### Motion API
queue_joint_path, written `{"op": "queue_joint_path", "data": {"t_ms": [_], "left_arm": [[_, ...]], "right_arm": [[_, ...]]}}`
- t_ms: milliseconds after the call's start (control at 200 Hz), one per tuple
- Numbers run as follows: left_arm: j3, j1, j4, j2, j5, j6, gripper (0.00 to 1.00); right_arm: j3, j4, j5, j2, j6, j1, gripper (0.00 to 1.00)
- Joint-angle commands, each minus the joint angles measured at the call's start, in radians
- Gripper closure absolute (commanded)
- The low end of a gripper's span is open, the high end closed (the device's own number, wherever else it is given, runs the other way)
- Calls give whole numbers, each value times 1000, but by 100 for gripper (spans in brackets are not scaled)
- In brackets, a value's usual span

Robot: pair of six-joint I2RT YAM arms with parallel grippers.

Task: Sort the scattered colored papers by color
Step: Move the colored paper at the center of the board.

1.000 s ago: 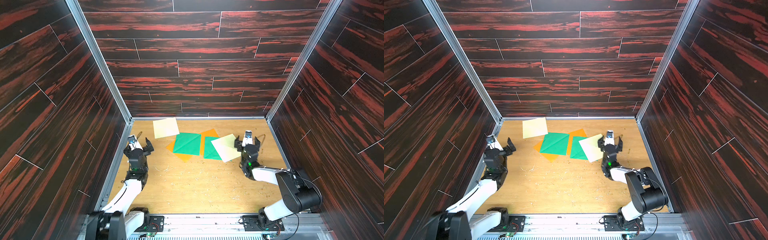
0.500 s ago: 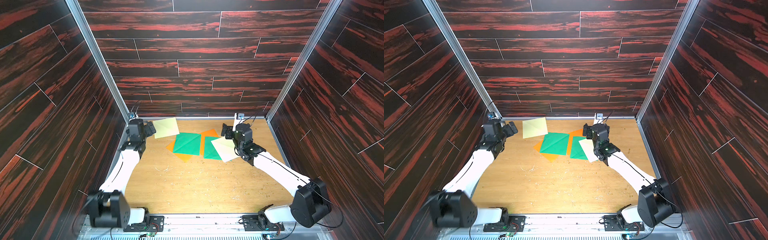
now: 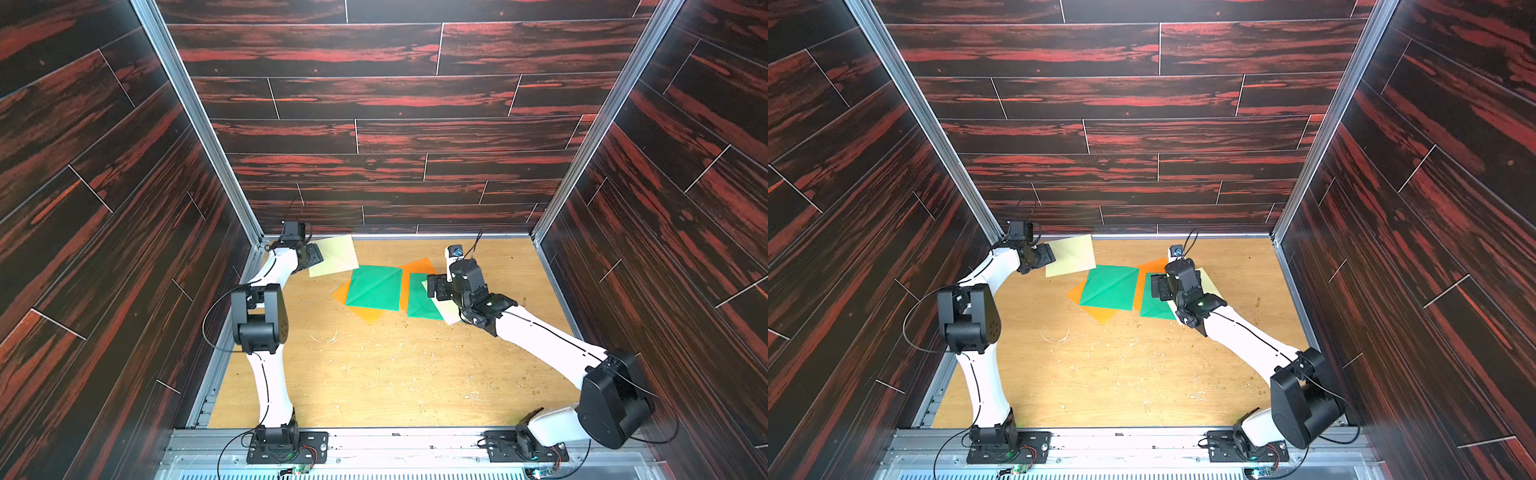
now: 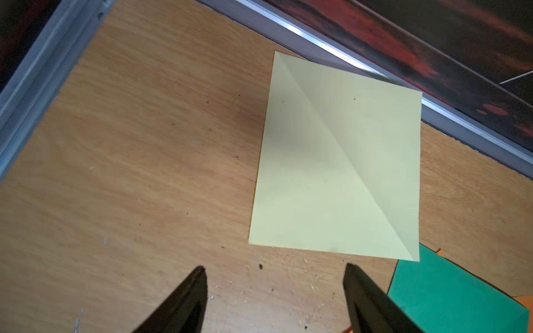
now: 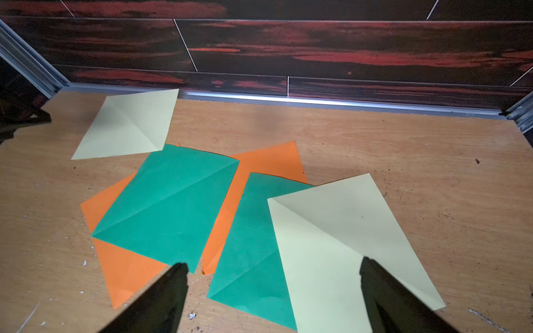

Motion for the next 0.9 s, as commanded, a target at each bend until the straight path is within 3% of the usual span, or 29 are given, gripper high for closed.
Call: {"op": "queue_joint_path", "data": {"t_ms": [0,175,401,611,892], "left_arm": [[85,-15,-40,34,63,51,22],[181,-32,15,146,177,59,19],[426,-52,-123,321,159,82,19],[558,-56,-176,411,152,77,19],[430,-57,-172,378,116,71,17]], "right_arm": [[2,-17,-2,28,7,21,3],[1,-30,10,45,9,38,3],[-14,-48,26,38,9,51,2],[-16,-50,27,37,8,61,2],[-24,-49,25,45,15,67,2]]}}
